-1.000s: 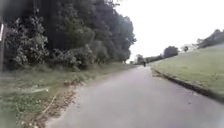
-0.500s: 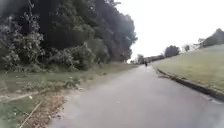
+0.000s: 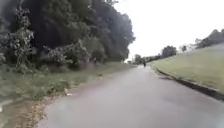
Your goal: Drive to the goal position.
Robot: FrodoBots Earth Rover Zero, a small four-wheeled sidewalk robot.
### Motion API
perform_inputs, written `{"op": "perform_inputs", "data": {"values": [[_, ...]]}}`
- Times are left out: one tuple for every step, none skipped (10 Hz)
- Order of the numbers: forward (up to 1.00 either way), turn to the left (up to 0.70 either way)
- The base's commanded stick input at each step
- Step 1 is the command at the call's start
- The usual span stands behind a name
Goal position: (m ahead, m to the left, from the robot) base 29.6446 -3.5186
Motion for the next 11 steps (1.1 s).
{"op": "perform_inputs", "data": {"values": [[1.0, -0.4], [1.0, -0.24], [1.0, -0.05], [1.0, -0.02], [1.0, 0.0], [1.0, 0.0], [1.0, 0.0], [1.0, 0.0], [1.0, 0.0], [1.0, 0.0], [1.0, 0.0]]}}
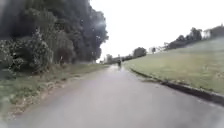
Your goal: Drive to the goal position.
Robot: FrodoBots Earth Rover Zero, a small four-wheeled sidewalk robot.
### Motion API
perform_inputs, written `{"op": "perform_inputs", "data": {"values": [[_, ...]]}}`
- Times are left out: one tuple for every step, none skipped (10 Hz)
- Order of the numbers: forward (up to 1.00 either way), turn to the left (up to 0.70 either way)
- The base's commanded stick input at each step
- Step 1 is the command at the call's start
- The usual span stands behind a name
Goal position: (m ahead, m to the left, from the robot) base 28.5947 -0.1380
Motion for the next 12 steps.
{"op": "perform_inputs", "data": {"values": [[1.0, 0.0], [1.0, 0.0], [1.0, 0.0], [1.0, 0.0], [1.0, 0.0], [1.0, 0.0], [1.0, 0.0], [1.0, 0.0], [1.0, 0.0], [1.0, 0.0], [1.0, 0.0], [1.0, 0.0]]}}
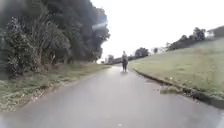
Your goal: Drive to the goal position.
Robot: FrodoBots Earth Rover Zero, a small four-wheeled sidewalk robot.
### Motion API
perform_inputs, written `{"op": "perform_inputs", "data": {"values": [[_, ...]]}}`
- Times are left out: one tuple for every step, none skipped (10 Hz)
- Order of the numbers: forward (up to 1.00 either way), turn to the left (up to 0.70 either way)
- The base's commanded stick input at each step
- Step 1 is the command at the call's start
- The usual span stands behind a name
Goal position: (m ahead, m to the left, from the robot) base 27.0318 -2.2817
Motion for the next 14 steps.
{"op": "perform_inputs", "data": {"values": [[1.0, 0.0], [1.0, 0.0], [1.0, 0.0], [1.0, 0.0], [1.0, 0.0], [1.0, 0.0], [1.0, 0.0], [1.0, 0.0], [1.0, 0.0], [1.0, 0.0], [1.0, 0.0], [1.0, 0.0], [1.0, 0.0], [1.0, 0.0]]}}
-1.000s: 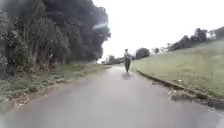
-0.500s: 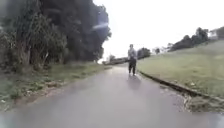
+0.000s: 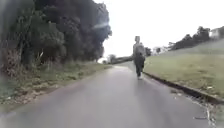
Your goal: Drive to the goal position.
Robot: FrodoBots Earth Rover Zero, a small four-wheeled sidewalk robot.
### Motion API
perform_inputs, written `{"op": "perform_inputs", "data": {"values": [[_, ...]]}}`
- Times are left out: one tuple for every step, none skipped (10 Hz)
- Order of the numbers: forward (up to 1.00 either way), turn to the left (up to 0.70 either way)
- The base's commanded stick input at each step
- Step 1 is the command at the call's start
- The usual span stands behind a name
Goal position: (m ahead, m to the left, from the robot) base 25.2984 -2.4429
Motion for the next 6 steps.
{"op": "perform_inputs", "data": {"values": [[1.0, 0.0], [1.0, 0.0], [1.0, 0.0], [1.0, 0.0], [1.0, 0.0], [1.0, 0.0]]}}
